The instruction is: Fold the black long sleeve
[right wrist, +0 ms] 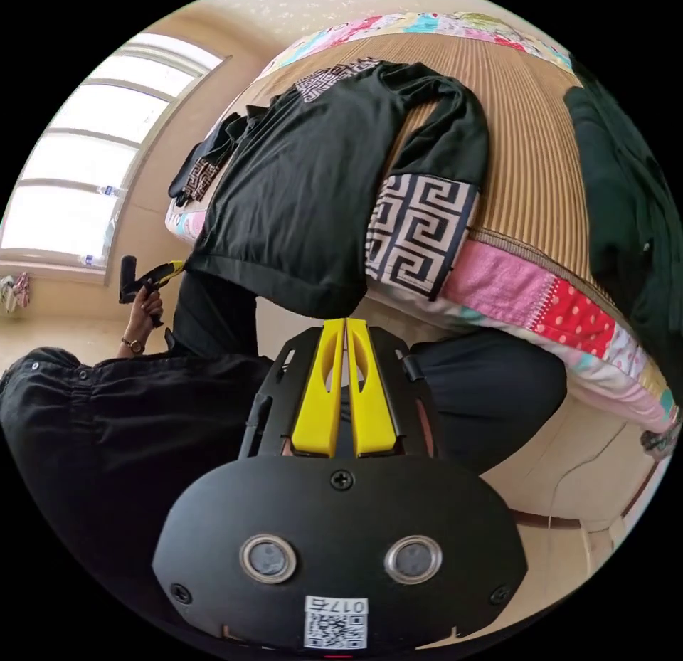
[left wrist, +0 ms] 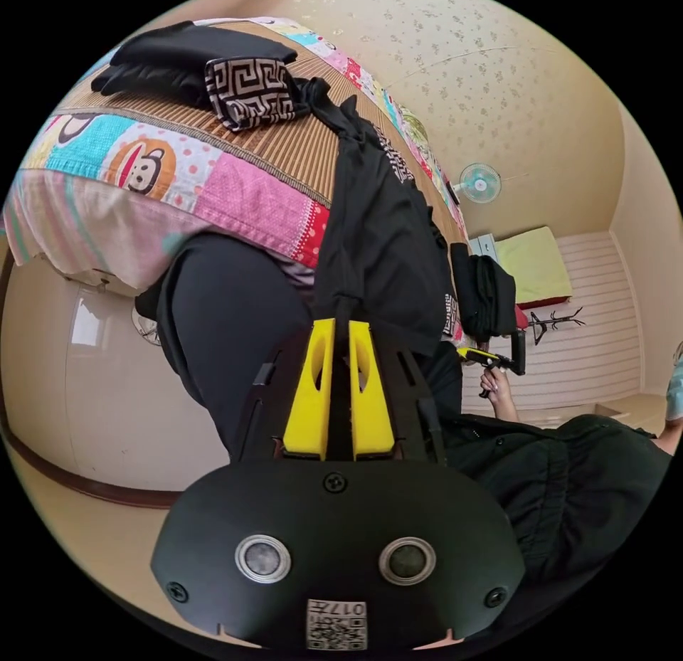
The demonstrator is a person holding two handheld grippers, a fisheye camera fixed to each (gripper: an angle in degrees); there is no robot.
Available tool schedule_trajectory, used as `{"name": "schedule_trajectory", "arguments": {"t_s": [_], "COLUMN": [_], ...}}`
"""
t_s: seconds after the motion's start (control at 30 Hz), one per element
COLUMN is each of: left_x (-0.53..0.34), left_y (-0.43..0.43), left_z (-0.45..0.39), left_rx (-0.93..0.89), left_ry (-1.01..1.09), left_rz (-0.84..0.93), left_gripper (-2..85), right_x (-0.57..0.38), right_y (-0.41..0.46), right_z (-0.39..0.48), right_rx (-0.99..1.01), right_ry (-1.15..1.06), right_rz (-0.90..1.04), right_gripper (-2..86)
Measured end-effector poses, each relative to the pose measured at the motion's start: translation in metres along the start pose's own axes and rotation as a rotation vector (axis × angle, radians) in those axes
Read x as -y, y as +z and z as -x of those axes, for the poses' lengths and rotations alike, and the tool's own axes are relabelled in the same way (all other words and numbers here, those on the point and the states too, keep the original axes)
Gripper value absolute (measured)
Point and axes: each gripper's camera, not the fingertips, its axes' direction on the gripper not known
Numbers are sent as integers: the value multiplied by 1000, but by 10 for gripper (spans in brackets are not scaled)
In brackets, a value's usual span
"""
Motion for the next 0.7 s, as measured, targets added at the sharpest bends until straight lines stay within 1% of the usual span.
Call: {"name": "schedule_trajectory", "arguments": {"t_s": [0.07, 0.13, 0.23, 0.4, 0.5, 0.53, 0.57, 0.6, 0.67, 0.7], "left_x": [-6, -8, -4, -1, -6, -8, -10, -11, -13, -13], "left_y": [-16, -29, -34, -48, -56, -59, -59, -60, -59, -57], "left_z": [-10, -23, -39, -63, -71, -72, -73, -74, -73, -73], "left_rx": [25, 36, 30, -9, -44, -49, -49, -50, -54, -63], "left_ry": [3, 13, 34, 54, 54, 53, 52, 51, 43, 34], "left_rz": [-45, -71, -60, -78, -83, -80, -78, -73, -59, -52], "left_gripper": [64, 65, 65, 64, 61, 61, 60, 60, 59, 58], "right_x": [-2, 0, 11, 24, 7, -5, -19, -27, -58, -65], "right_y": [-16, -22, -15, -14, -67, -93, -119, -131, -162, -166], "right_z": [-18, -29, -44, -58, -69, -79, -92, -99, -137, -147], "right_rx": [-29, -30, -6, 59, 142, 128, 73, 32, -123, -127], "right_ry": [156, 221, 275, 261, 262, 298, 355, 389, 587, 633], "right_rz": [-117, -180, -192, -118, -274, -359, -442, -481, -572, -576], "right_gripper": [18, 27, 55, 31, 21, 19, 18, 18, 19, 20]}}
